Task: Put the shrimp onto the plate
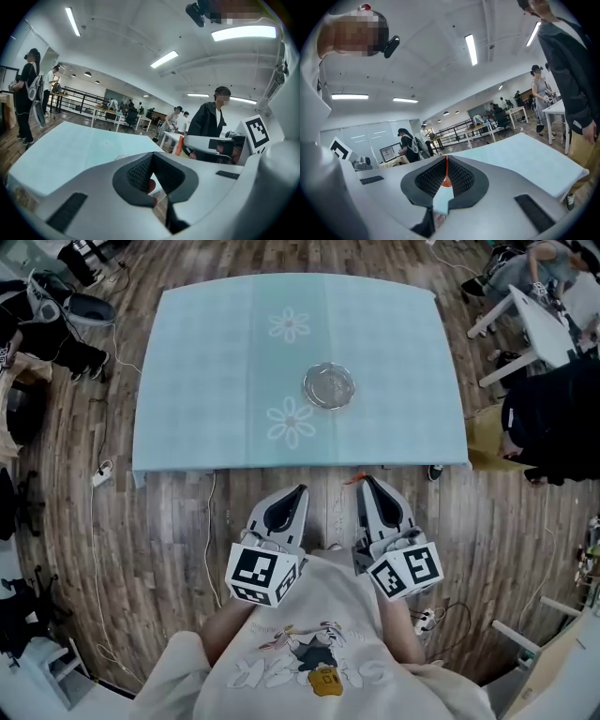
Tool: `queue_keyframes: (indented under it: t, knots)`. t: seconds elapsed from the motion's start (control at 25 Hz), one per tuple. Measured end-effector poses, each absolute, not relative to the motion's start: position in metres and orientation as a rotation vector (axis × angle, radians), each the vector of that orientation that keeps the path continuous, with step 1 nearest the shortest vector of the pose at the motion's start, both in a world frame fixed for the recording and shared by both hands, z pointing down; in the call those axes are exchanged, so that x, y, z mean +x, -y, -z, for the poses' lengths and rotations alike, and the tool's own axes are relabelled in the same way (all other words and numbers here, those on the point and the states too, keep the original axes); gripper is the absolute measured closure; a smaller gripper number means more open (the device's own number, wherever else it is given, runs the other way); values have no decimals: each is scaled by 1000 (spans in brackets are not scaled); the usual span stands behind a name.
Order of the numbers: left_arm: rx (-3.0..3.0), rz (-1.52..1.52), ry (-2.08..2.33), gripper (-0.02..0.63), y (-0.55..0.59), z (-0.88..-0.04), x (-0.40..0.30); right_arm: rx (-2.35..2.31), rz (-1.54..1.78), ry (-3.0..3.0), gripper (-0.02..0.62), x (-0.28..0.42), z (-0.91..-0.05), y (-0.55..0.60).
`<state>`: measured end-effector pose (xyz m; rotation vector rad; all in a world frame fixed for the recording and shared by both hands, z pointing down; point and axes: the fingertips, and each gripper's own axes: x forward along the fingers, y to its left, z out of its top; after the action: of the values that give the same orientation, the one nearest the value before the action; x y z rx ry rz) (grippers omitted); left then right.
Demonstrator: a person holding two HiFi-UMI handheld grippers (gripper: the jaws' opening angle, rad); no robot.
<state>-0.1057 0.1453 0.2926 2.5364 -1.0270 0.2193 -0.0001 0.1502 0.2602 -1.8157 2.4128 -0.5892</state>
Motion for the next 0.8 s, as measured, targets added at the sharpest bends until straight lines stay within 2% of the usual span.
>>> queue_keyframes:
  t: [0.44,0.8]
  knots:
    - [2546,-256,946,598,-85,-303,-151,-1899,609,-2355,564,-33,-264,-91]
    - [2513,-277,990,598,-42,-317,-122,-1867,656,-2442,563,-12,-285,-41]
